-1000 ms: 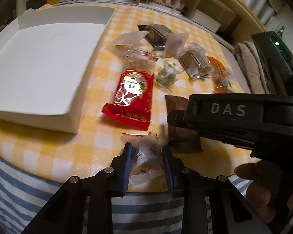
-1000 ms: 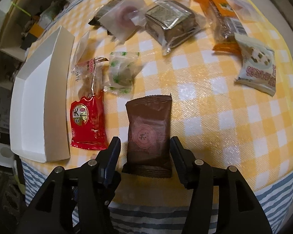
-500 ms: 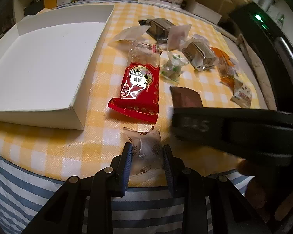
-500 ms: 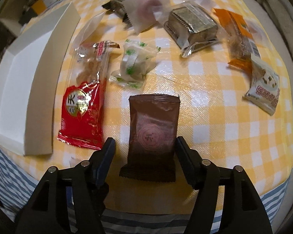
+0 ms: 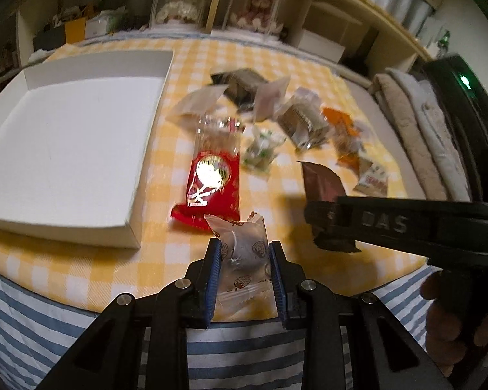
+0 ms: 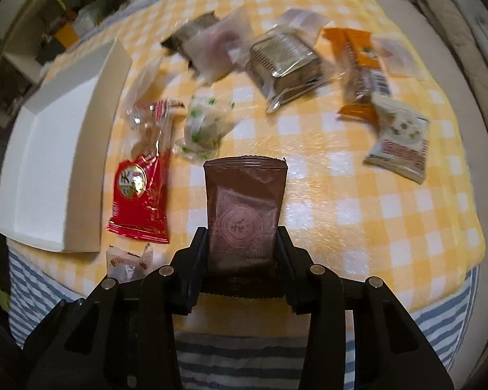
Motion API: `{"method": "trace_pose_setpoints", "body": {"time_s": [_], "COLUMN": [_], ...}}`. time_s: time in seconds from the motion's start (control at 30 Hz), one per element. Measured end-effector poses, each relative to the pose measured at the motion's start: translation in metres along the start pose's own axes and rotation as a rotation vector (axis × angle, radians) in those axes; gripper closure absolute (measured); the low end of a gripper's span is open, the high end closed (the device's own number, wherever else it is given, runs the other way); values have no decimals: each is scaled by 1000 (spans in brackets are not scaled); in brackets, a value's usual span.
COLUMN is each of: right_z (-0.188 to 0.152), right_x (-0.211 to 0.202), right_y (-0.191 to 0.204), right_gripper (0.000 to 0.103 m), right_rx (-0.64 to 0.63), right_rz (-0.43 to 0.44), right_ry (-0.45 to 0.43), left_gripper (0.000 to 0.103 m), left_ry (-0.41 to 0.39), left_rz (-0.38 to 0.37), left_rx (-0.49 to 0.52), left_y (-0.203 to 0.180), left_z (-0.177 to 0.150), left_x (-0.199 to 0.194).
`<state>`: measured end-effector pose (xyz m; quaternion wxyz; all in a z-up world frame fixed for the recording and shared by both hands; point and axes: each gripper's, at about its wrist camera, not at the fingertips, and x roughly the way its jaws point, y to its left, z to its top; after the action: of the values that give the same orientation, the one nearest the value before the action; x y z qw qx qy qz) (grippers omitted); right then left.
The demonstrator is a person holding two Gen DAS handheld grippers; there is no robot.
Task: Organize snacks
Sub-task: 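Carry both snacks over the white tray and open both grippers to drop them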
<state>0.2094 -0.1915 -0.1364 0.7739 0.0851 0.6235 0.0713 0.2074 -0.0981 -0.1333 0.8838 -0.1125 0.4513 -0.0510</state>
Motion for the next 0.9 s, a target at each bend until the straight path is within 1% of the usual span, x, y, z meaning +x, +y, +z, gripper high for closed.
{"method": "trace_pose_setpoints", "body": {"time_s": [0.23, 0.3, 0.43, 0.5, 0.63, 0.73, 0.9], "right_z": [-5, -19, -20, -24, -25, -26, -20], "right_x": [-33, -55, -79, -92, -113, -124, -137], "right_y": [-9, -18, -36, -37, -35, -30, -16], "right_gripper": [62, 62, 62, 62, 62, 62, 62], "right_rx": [20, 24, 34, 41, 46, 36, 8], "right_rz": [30, 35, 59, 68, 70, 83, 86], "right_ry": [-85, -109, -164, -196, -256, -287, -327], "left_gripper": [75, 75, 75, 75, 75, 75, 75], "left_ry": [-59, -72, -99, -116, -141, -150, -193], "left_rz": [-14, -20, -29, -29, -26, -25, -19], "left_rx": [21, 21, 33, 43, 55, 66, 80], "left_y": [0, 1, 4, 5, 6, 9, 22], "left_z": [7, 10, 16, 21, 30, 36, 56], "left_x": [-28, -36, -56, -66, -84, -97, -127]}}
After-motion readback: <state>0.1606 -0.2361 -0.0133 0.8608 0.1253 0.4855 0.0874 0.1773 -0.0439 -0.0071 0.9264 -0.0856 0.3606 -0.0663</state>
